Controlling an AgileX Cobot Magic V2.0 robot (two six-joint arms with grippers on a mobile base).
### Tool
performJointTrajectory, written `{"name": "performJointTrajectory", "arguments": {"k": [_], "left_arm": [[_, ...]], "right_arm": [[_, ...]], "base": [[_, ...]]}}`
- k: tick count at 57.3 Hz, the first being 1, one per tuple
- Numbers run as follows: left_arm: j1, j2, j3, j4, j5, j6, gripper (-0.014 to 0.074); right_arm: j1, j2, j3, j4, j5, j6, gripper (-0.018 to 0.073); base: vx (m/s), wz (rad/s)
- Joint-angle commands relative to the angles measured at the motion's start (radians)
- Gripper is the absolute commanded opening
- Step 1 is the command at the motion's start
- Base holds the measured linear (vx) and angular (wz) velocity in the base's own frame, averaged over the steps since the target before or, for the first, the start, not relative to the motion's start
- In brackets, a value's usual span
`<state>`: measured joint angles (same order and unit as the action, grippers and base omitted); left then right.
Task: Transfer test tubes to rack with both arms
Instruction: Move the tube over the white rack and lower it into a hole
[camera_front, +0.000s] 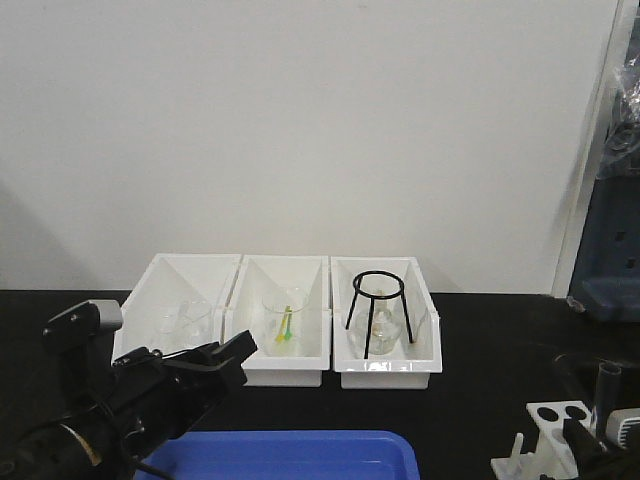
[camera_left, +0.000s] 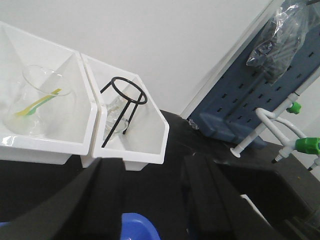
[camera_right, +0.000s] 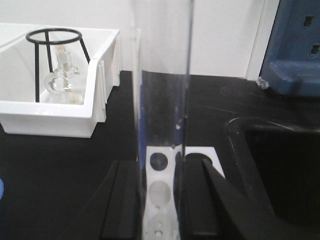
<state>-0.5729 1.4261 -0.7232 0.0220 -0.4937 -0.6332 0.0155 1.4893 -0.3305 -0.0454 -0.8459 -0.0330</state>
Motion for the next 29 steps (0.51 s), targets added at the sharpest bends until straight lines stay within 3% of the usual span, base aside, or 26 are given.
{"name": "performJointTrajectory", "arguments": {"k": [1, 9, 18, 29], "left_arm": [[-0.001, -0.034, -0.030, -0.007, -0.082, 0.007, 0.0411], [-0.001, -0.034, -0.030, -0.007, -0.082, 0.007, 0.0411], [-0.001, -0.034, -0.030, -0.007, -0.082, 0.007, 0.0411], [-0.001, -0.034, -0.030, -0.007, -0.082, 0.007, 0.0411]], "right_arm": [[-0.006, -0.007, -0.021, -0.005, -0.095, -0.009, -0.0003], [-0.006, 0.010, -0.021, -0.005, -0.109, -0.009, 0.0015], [-0.006, 0.013, -0.021, -0.005, -0.132, -0.009, 0.0101], [-0.006, 0.013, -0.021, 0.009, -0.092, -0.008, 0.0312]], "base": [[0.00, 0.00], [0.00, 0.00], [0.00, 0.00], [0.00, 0.00]]}}
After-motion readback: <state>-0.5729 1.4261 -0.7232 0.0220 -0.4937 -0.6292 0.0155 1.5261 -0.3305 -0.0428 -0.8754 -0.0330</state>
